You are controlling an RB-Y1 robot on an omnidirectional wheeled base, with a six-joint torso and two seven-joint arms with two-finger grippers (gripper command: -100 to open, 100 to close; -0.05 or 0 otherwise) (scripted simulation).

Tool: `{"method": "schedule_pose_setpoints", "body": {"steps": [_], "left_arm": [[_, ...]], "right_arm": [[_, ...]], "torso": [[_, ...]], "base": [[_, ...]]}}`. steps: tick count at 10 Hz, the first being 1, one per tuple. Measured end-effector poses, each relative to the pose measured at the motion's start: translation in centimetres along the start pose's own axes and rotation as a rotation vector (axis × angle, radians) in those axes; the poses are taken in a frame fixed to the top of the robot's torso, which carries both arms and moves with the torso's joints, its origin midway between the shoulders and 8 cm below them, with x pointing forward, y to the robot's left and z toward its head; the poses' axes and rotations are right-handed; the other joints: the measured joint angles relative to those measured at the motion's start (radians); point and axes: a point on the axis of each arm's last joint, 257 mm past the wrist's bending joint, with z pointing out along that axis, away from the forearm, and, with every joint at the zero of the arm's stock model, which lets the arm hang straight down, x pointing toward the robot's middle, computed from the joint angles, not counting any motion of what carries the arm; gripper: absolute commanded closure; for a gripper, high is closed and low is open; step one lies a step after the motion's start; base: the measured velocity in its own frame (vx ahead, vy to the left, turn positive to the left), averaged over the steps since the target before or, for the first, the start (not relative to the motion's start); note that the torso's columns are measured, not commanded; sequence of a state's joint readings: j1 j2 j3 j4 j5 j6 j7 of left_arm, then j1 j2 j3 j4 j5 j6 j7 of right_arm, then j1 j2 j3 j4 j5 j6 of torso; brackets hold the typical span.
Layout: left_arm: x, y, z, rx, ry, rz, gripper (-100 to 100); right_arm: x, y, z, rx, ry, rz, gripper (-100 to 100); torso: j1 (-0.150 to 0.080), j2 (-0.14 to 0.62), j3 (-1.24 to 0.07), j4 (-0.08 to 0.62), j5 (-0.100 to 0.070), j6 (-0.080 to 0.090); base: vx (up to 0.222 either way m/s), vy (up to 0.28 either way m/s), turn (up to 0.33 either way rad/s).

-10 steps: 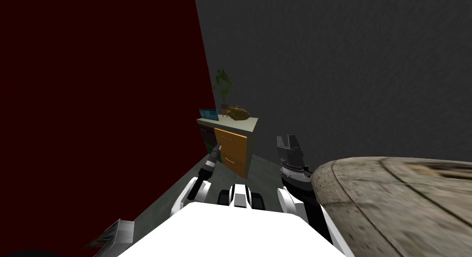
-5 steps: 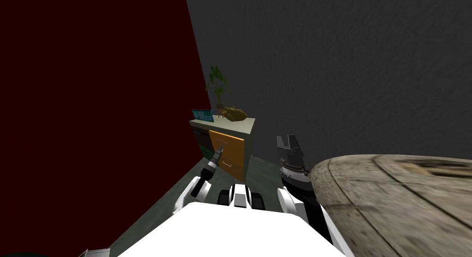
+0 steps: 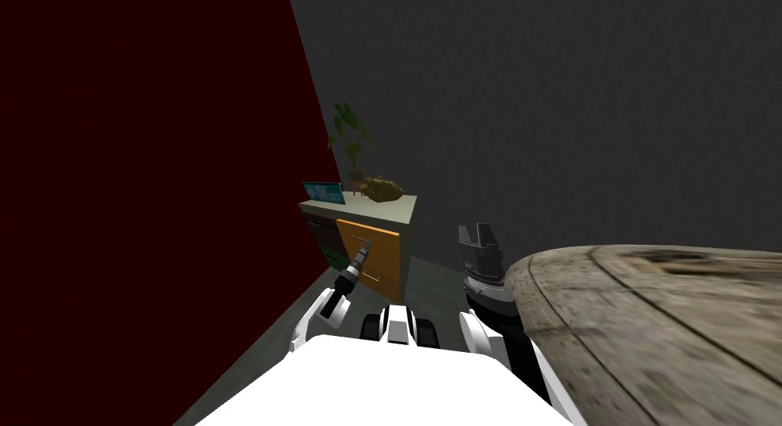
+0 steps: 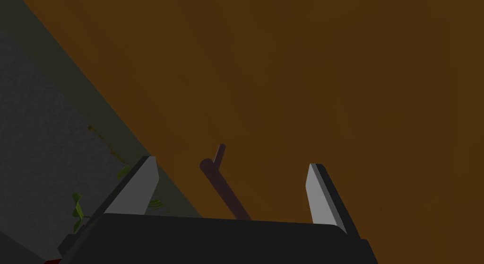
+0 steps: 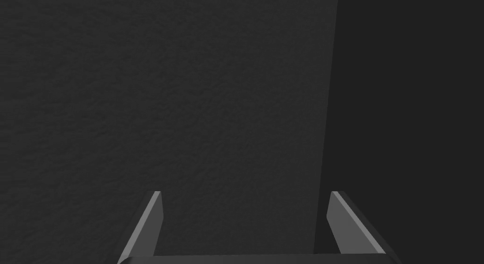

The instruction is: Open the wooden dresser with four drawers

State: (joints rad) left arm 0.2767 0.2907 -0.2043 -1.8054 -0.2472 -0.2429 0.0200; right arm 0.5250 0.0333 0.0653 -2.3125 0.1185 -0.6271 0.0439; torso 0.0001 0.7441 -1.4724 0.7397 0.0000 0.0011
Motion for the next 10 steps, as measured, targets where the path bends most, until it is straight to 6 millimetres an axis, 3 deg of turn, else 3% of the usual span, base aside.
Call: {"method": "schedule_pose_setpoints", "body": {"steps": [8,9,10], "left_arm": [[-8.1,3.4,3.4,-0.092,-0.185,0.024,-100],[-8.2,3.5,3.4,-0.095,-0.188,0.024,100],[-7.4,3.3,3.2,-0.088,-0.17,0.026,100]], "right_arm": [[0.0,0.0,0.0,0.0,0.0,0.0,0],[0.0,0.0,0.0,0.0,0.0,0.0,0],[0.0,0.0,0.0,0.001,0.0,-0.001,0]], "torso": [[0.0,-0.006,-0.003,-0.002,0.0,-0.001],[0.0,-0.008,-0.004,-0.002,0.0,-0.002],[0.0,-0.012,-0.007,-0.003,0.0,-0.002]], "base": [[-0.095,0.022,-0.226],[0.062,0.006,0.306],[0.11,-0.009,0.445]]}}
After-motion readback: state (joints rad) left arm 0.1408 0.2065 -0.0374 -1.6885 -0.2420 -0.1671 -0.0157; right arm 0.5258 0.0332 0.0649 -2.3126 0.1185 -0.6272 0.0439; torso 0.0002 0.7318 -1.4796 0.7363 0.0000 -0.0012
